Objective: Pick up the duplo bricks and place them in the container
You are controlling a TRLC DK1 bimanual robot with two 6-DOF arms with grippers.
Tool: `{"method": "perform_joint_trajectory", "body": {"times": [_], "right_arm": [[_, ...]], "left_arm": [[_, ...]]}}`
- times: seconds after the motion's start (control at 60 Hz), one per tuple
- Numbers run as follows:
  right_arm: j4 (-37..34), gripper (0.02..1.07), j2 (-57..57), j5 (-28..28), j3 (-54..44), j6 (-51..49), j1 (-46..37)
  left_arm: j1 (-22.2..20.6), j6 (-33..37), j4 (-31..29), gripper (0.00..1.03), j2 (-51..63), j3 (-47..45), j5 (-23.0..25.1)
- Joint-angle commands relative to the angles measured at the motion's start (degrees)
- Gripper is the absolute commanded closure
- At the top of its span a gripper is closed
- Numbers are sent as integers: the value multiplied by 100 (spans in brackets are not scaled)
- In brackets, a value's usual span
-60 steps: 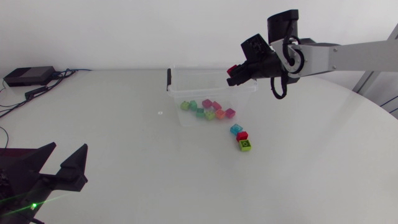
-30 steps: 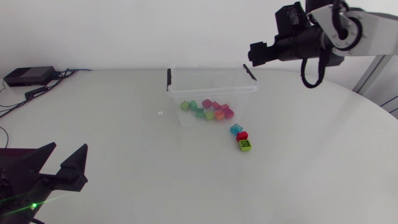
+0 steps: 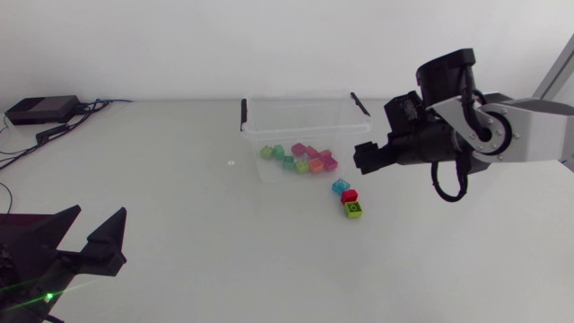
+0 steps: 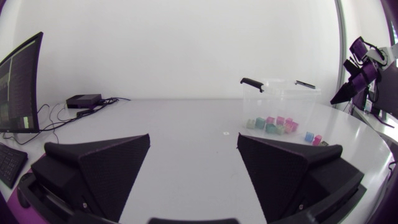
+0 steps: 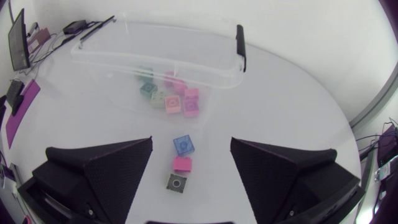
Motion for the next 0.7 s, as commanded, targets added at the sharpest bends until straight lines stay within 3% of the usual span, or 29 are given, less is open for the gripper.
{"method": "perform_joint_trajectory", "body": {"times": [0.0,0.683], "right_arm": [[-13,16,203,-20,-267,173,111],[66,16,1688,-318,-363,674,85]], "left_arm": [[22,-16,0,5,-52,-104,8],[22,-16,0,5,-52,-104,8]]}}
